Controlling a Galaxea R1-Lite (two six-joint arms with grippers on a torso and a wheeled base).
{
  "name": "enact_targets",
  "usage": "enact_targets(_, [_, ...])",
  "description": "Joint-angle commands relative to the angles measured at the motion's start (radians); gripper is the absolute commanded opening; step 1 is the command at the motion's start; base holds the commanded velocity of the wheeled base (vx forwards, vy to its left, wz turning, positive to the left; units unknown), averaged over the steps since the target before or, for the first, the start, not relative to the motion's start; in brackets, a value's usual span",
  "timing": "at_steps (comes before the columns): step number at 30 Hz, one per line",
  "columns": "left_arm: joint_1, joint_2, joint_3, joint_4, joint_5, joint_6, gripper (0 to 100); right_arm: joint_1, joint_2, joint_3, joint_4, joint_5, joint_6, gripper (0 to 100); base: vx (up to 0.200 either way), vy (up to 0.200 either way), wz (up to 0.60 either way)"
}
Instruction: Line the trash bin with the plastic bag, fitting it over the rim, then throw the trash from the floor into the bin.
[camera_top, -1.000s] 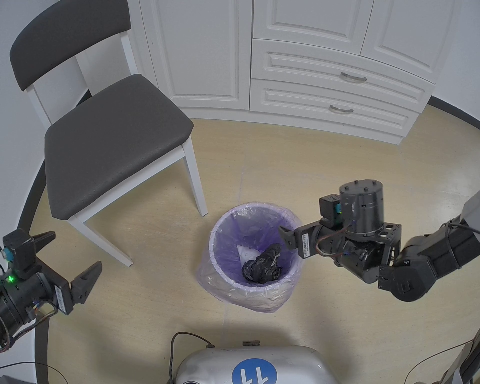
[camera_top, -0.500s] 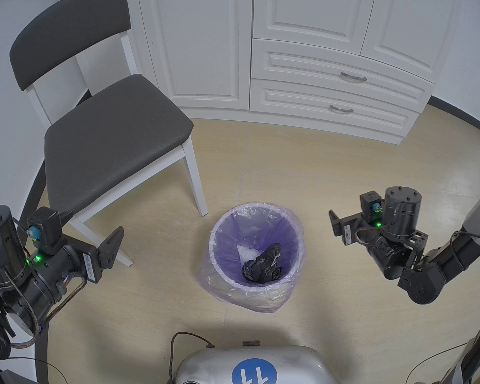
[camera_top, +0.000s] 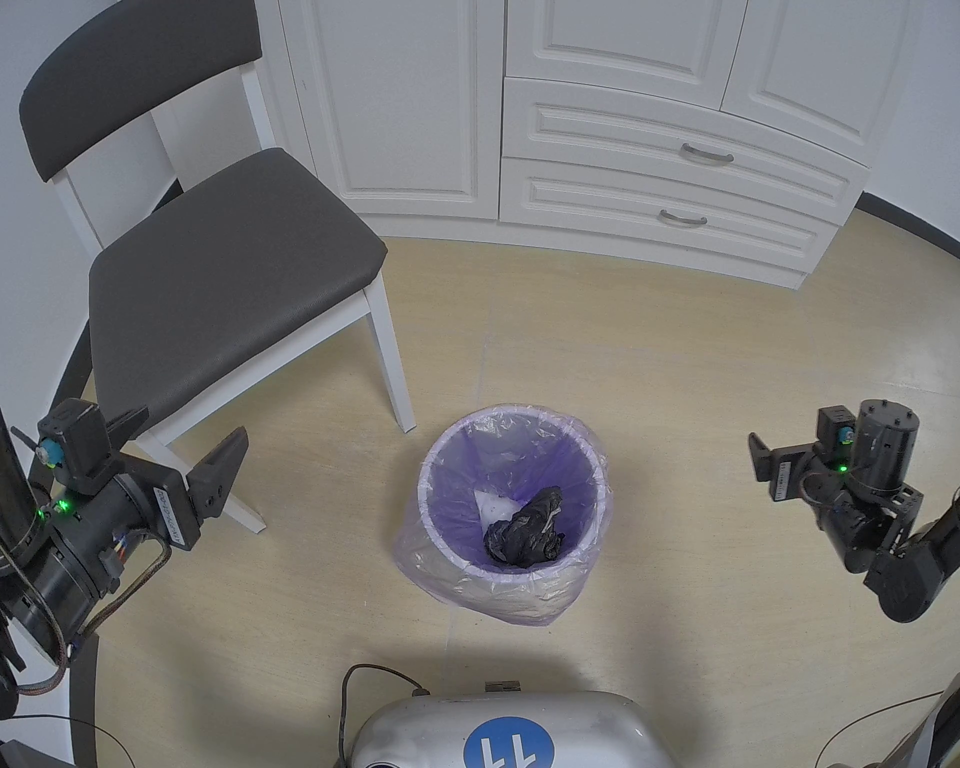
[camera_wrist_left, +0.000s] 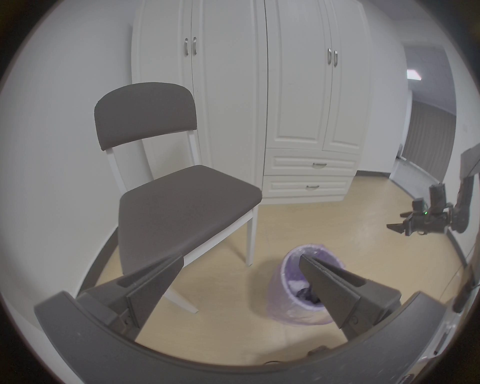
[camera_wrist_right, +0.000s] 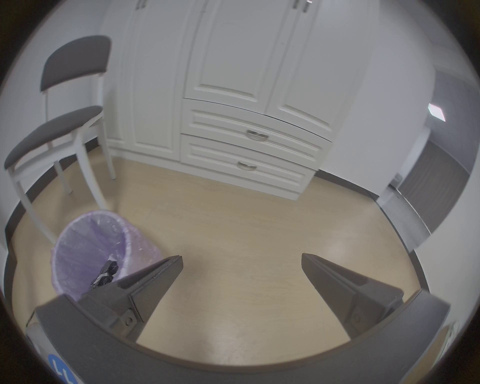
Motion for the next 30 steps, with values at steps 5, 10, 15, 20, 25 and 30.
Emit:
enact_targets(5, [0.038,-0.085,-0.036,0.010,-0.158,-0.093,100,-0.086,-0.117,0.095,-0.010,0.075,0.077,100,0.000,0.000,0.00])
enact_targets(10, [0.086,-0.130,-0.062,0.013,-0.162,-0.087,100,-0.109,-0.199,0.058,-0.003,0.076,0.097,100,0.000,0.000,0.00])
enact_targets(15, [0.118,-0.180,-0.065,0.019,-0.159,-0.087,100,-0.111,-0.301,0.009,0.002,0.078,0.097,100,0.000,0.000,0.00])
enact_targets(20, [0.235,-0.277,-0.056,0.160,-0.164,-0.090,100,-0.074,-0.456,0.006,0.017,0.066,0.097,100,0.000,0.000,0.00])
enact_targets(25, [0.314,-0.384,-0.062,0.318,-0.153,-0.090,100,-0.080,-0.565,0.024,0.092,0.064,0.122,100,0.000,0.000,0.00])
enact_targets(30, [0.357,-0.492,-0.081,0.436,-0.126,-0.089,100,-0.086,-0.633,0.026,0.132,0.038,0.157,100,0.000,0.000,0.00])
